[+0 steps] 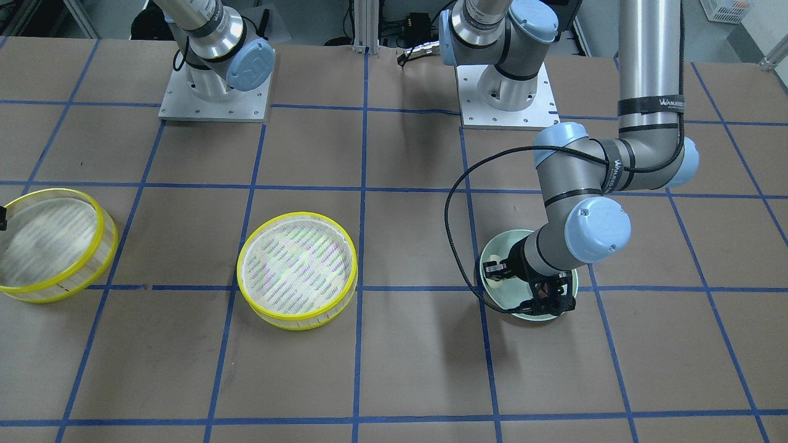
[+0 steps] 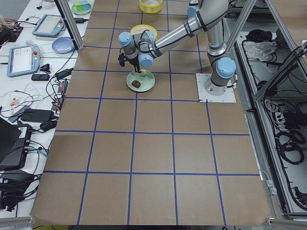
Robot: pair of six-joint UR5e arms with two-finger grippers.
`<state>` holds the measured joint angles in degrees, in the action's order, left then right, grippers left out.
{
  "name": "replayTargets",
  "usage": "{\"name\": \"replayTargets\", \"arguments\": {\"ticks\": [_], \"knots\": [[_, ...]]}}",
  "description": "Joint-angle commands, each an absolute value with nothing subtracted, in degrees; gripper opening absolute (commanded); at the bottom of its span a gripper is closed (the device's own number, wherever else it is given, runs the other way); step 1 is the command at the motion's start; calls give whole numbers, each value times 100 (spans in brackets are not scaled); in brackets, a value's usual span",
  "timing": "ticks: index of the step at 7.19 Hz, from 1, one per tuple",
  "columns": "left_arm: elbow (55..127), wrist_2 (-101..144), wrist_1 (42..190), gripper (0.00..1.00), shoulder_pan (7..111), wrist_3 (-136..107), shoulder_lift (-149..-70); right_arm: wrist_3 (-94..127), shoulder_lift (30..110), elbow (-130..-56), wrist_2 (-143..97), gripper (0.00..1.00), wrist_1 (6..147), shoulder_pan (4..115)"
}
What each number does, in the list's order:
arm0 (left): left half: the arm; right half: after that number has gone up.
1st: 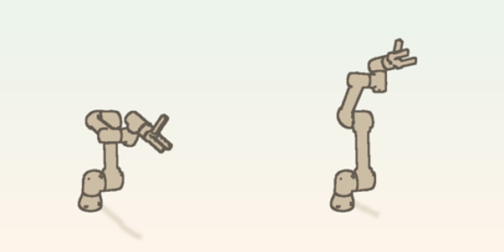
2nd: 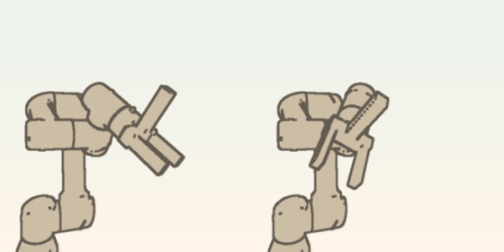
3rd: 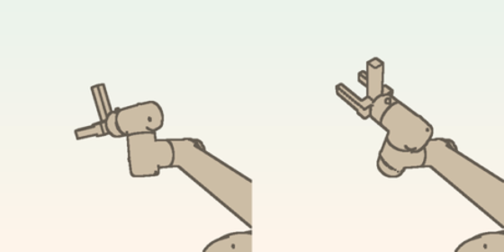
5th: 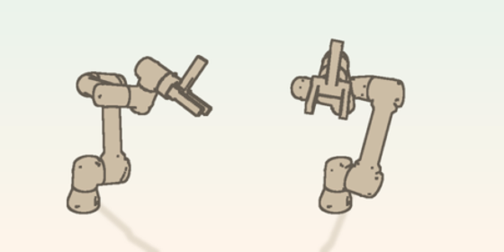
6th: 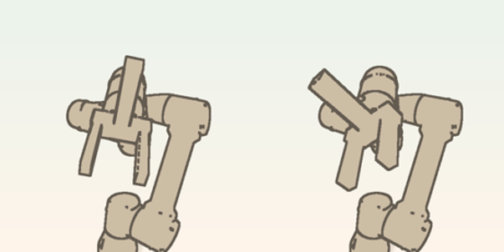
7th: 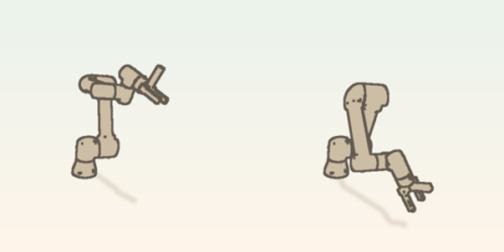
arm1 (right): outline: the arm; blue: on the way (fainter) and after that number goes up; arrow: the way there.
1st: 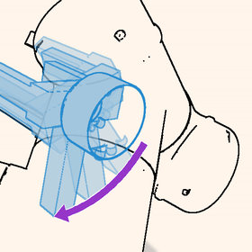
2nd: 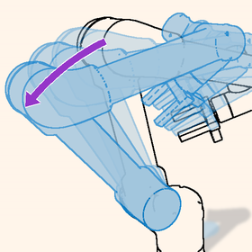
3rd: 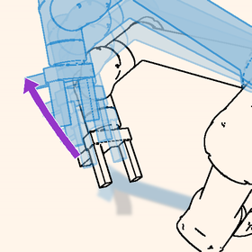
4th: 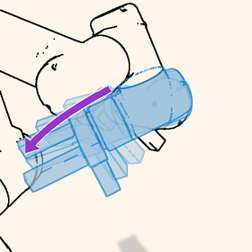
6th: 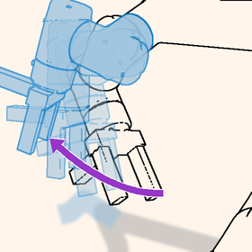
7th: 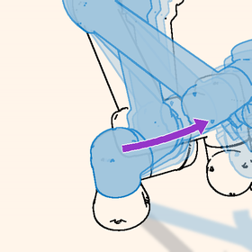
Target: Stack buns with steamer
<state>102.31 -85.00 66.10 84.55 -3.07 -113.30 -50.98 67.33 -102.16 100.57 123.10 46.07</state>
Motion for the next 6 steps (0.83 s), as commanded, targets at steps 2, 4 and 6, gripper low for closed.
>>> {"name": "replayTargets", "arguments": {"ticks": [2, 4, 6], "knots": [[10039, -8604, 6574, 0, 8455, -264, -11128, -5194, 6486, -10204, 9932, 39, 12604, 4579], [9128, -8640, 7238, 0, 8516, -482, -10847, -5186, 6495, -10195, 9932, 10, 12586, 4579], [8632, -8229, 7769, 0, 9294, -2103, -10741, -5177, 6513, -10187, 9949, 0, 12533, 4579]]}}
